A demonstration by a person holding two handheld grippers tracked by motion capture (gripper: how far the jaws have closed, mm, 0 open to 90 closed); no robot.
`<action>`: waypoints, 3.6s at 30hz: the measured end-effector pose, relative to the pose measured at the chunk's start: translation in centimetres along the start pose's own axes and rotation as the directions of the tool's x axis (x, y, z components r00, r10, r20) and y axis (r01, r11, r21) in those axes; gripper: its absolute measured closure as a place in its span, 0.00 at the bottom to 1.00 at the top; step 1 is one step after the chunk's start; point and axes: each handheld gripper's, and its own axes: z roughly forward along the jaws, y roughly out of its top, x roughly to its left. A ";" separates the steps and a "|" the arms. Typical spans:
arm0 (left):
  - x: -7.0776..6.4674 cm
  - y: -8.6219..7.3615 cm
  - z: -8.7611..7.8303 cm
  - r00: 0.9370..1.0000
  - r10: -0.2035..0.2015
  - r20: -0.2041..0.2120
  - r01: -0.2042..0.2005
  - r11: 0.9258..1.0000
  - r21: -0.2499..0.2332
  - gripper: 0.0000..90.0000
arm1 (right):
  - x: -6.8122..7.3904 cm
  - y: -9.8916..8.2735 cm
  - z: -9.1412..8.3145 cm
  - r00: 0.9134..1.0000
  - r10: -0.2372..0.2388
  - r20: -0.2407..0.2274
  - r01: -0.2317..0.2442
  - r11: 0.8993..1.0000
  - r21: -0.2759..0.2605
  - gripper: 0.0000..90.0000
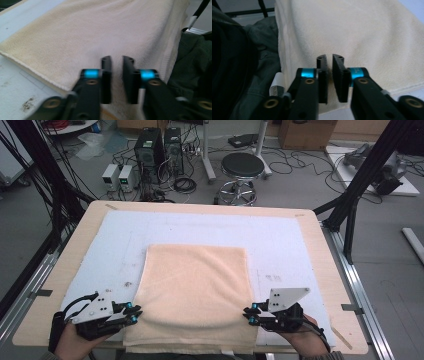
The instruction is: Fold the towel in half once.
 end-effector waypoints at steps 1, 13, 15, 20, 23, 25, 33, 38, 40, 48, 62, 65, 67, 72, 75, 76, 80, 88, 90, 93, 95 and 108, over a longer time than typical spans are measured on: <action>0.2 -0.3 0.4 1.000 -0.017 -0.003 0.017 1.000 0.011 0.68 | -0.7 -0.4 0.5 0.999 0.035 -0.008 -0.035 0.999 0.015 0.76; 3.7 -1.0 3.7 0.995 -0.071 -0.073 0.073 0.997 0.021 0.60 | -4.4 -0.8 3.9 0.995 0.098 0.022 -0.098 0.994 0.036 0.69; 4.5 -0.7 4.2 0.992 -0.084 -0.098 0.085 0.996 0.006 0.58 | -4.9 -0.6 4.3 0.993 0.111 0.033 -0.113 0.993 0.041 0.68; 6.7 0.3 5.9 0.983 -0.114 -0.146 0.112 0.994 -0.017 0.55 | -6.7 0.0 5.2 0.991 0.116 0.065 -0.119 0.992 0.048 0.63; 8.3 0.9 6.9 0.975 -0.126 -0.184 0.123 0.992 -0.029 0.55 | -8.4 0.3 5.5 0.984 0.135 0.119 -0.140 0.990 0.032 0.58; 9.5 1.0 7.6 0.966 -0.143 -0.214 0.137 0.990 -0.045 0.54 | -10.6 0.7 6.1 0.975 0.144 0.168 -0.152 0.988 0.036 0.55; 15.0 1.2 10.6 0.911 -0.279 -0.303 0.273 0.960 -0.062 0.54 | -16.2 1.1 7.8 0.945 0.195 0.262 -0.210 0.977 0.032 0.45; 16.7 1.4 12.1 0.899 -0.290 -0.328 0.299 0.954 -0.022 0.50 | -18.4 0.3 8.6 0.926 0.224 0.305 -0.246 0.969 0.036 0.44; 17.4 1.1 12.5 0.887 -0.309 -0.343 0.325 0.946 -0.010 0.49 | -19.5 -0.4 9.4 0.913 0.258 0.316 -0.282 0.959 0.032 0.44; 18.6 0.1 13.8 0.898 -0.355 -0.258 0.371 0.929 0.012 0.86 | -20.8 -1.4 10.6 0.928 0.334 0.165 -0.343 0.939 0.031 0.90; 21.9 7.5 12.8 0.866 -0.276 -0.417 0.281 0.958 -0.053 0.89 | -24.1 4.3 8.2 0.899 0.271 0.345 -0.288 0.958 -0.004 0.88; 22.1 7.4 13.0 0.853 -0.295 -0.431 0.309 0.950 -0.038 0.70 | -24.8 3.4 8.3 0.859 0.385 0.338 -0.388 0.920 -0.063 0.59; 22.1 7.0 13.0 0.858 -0.300 -0.416 0.328 0.945 -0.005 0.65 | -24.7 2.9 8.6 0.862 0.400 0.312 -0.410 0.911 -0.038 0.51; 20.9 5.6 12.8 0.853 -0.328 -0.406 0.349 0.937 -0.024 0.60 | -23.8 2.3 8.3 0.854 0.424 0.301 -0.424 0.903 -0.067 0.43; 20.1 5.0 12.8 0.863 -0.320 -0.391 0.337 0.941 -0.026 0.59 | -22.8 2.2 8.2 0.862 0.408 0.300 -0.405 0.911 -0.077 0.42; 19.9 4.8 12.7 0.866 -0.322 -0.383 0.337 0.941 -0.029 0.57 | -22.2 2.1 8.3 0.868 0.397 0.297 -0.394 0.916 -0.072 0.40; 19.4 4.5 12.3 0.873 -0.335 -0.355 0.339 0.939 -0.052 0.52 | -21.5 1.8 8.6 0.874 0.397 0.280 -0.388 0.917 -0.088 0.39; 19.1 4.0 11.6 0.878 -0.361 -0.313 0.368 0.929 -0.039 0.44 | -20.3 1.4 8.8 0.870 0.411 0.273 -0.391 0.912 -0.126 0.32; 19.1 4.0 11.5 0.880 -0.359 -0.309 0.366 0.930 -0.037 0.42 | -20.0 1.3 8.8 0.868 0.420 0.264 -0.398 0.907 -0.137 0.31; 18.9 4.1 11.4 0.883 -0.357 -0.306 0.362 0.931 -0.042 0.41 | -19.5 1.2 9.1 0.869 0.405 0.283 -0.383 0.914 -0.131 0.27; 18.8 4.3 11.4 0.888 -0.346 -0.302 0.351 0.936 -0.039 0.41 | -19.3 1.1 9.4 0.875 0.392 0.284 -0.376 0.920 -0.112 0.25; 18.5 4.5 11.5 0.893 -0.331 -0.305 0.333 0.942 -0.045 0.38 | -18.5 1.5 9.7 0.895 0.328 0.303 -0.323 0.944 -0.066 0.21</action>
